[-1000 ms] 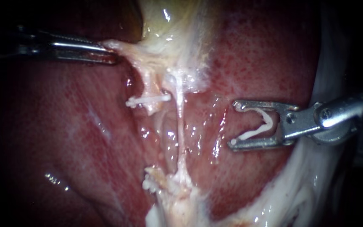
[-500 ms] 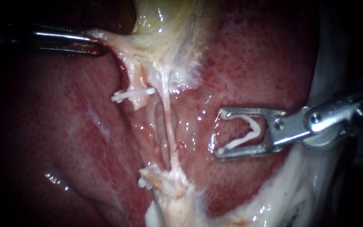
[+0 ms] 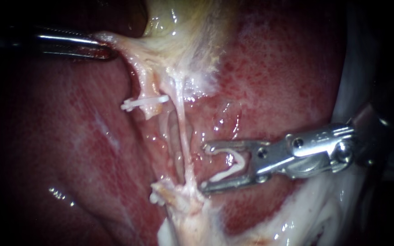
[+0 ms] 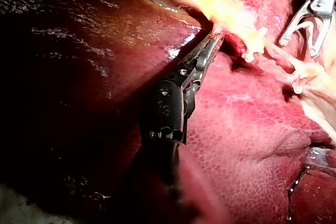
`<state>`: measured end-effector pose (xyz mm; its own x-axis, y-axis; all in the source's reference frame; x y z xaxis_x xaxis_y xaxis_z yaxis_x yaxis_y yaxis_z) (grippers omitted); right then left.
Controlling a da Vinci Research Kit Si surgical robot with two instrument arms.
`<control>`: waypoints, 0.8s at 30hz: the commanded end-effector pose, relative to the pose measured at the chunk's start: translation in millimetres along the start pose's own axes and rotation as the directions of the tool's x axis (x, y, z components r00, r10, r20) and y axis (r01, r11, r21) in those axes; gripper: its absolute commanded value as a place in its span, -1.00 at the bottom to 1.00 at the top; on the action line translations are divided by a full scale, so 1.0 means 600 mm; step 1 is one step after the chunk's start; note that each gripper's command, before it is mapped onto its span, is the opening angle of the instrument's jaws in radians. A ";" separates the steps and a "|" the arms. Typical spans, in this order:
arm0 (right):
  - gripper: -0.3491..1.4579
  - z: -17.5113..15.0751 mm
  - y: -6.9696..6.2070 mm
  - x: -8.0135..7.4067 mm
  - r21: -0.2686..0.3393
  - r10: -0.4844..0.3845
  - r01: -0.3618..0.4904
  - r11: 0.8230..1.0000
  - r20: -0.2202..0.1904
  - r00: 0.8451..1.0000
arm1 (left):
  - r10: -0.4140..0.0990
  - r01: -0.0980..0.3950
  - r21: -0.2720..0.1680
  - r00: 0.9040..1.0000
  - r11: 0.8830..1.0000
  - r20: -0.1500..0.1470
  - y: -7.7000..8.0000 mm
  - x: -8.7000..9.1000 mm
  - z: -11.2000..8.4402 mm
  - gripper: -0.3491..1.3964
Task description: Clipping first clip right tube
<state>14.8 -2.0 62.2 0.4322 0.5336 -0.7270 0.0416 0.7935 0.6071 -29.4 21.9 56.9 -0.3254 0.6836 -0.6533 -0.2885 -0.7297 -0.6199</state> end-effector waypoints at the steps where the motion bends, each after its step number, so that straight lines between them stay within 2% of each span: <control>1: -0.06 0.0004 0.0003 -0.0002 0.006 0.003 -0.003 1.000 -0.004 1.000 | 0.000 0.000 0.000 1.000 1.000 0.000 0.0000 0.0000 0.0000 -1.00; 6: -0.06 0.0027 0.0016 -0.0007 0.038 0.052 -0.051 0.998 -0.030 0.998 | 0.000 0.000 0.000 1.000 1.000 0.000 0.0000 0.0000 0.0000 -1.00; 13: -0.06 0.0054 0.0028 0.0004 0.108 0.117 -0.108 0.988 -0.079 0.990 | 0.000 0.000 0.000 1.000 1.000 0.000 0.0000 0.0000 0.0000 -1.00; 17: -0.06 0.0071 0.0032 0.0005 0.153 0.152 -0.136 0.979 -0.096 0.984 | 0.000 0.000 0.000 1.000 1.000 0.000 0.0000 0.0000 0.0001 -1.00; 24: -0.06 0.0085 0.0030 0.0011 0.240 0.232 -0.193 0.951 -0.147 0.961 | 0.000 0.000 0.001 1.000 1.000 0.000 -0.0001 0.0000 0.0002 -1.00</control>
<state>19.8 -1.8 64.4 0.2876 0.7480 -0.5982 0.1809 0.5709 0.8008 -29.5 21.9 56.9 -0.3252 0.6835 -0.6535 -0.2886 -0.7299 -0.6197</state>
